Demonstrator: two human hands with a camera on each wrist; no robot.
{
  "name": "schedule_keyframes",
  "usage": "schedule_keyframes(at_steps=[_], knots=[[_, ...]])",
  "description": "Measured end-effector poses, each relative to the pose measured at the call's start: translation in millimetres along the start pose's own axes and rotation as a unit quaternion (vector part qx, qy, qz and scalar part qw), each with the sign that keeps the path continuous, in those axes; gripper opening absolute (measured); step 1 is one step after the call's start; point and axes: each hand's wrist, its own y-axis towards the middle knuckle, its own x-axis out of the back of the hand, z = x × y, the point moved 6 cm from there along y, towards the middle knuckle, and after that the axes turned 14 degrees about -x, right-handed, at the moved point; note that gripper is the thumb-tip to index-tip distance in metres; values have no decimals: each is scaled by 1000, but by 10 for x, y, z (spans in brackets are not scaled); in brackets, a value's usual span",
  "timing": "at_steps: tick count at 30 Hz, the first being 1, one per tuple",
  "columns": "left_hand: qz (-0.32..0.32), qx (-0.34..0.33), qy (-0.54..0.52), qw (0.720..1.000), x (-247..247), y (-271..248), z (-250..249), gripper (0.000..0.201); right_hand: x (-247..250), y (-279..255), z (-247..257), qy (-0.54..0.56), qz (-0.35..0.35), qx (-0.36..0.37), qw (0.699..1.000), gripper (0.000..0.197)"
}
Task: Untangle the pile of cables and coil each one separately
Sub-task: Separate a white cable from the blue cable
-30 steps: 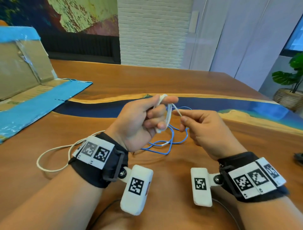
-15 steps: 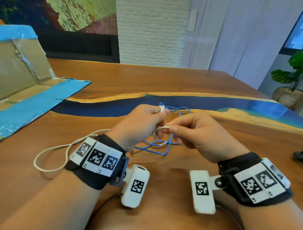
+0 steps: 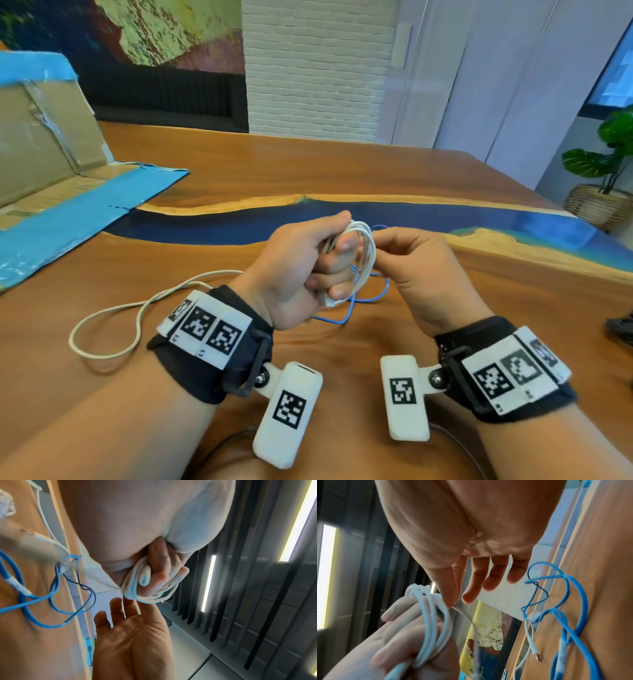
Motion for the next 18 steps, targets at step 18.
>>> schedule_keyframes(at_steps=[18], knots=[[-132, -45, 128, 982, 193, 58, -30, 45, -170, -26, -33, 95, 94, -66, 989, 21]])
